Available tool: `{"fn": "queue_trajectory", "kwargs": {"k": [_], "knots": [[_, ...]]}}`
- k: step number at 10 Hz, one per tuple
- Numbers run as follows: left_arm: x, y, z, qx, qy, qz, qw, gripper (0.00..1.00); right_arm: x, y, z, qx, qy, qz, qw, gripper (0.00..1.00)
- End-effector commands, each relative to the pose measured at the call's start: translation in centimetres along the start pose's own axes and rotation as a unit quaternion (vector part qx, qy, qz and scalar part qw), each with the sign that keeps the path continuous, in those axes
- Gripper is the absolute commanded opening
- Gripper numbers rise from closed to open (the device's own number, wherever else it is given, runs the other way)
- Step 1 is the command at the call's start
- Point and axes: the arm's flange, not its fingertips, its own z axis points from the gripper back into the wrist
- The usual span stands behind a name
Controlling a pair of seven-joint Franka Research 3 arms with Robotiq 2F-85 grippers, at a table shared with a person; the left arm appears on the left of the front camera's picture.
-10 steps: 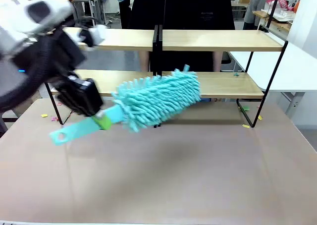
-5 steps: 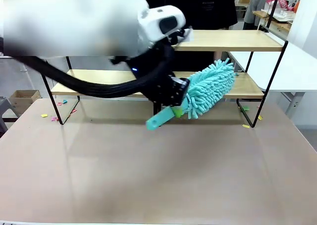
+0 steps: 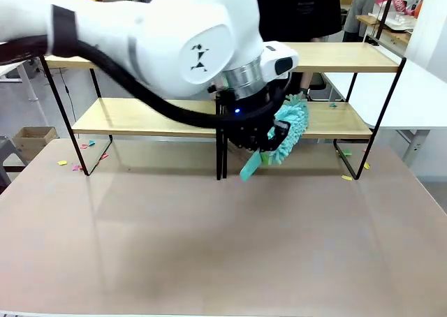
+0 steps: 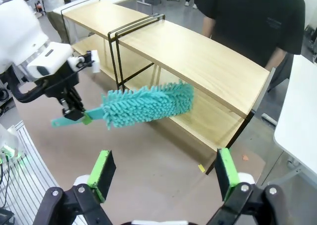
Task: Clean the shelves.
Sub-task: Clean another randomly selected level of the Shelf with the Duster.
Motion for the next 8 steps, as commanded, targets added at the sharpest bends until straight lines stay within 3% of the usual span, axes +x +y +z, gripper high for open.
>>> {"fn": "queue_trajectory", "kwargs": {"k": [1, 8], "knots": [[3.9, -2.8, -0.7, 0.015, -0.022, 0.023, 0.999, 0.13, 0.0, 0.0, -0.1, 0.004, -0.002, 0.001, 1.000, 1.00], [12.1, -6.9, -5.0, 0.058, -0.018, 0.021, 0.998, 0.13, 0.0, 0.0, -0.1, 0.004, -0.002, 0.001, 1.000, 1.00]]}}
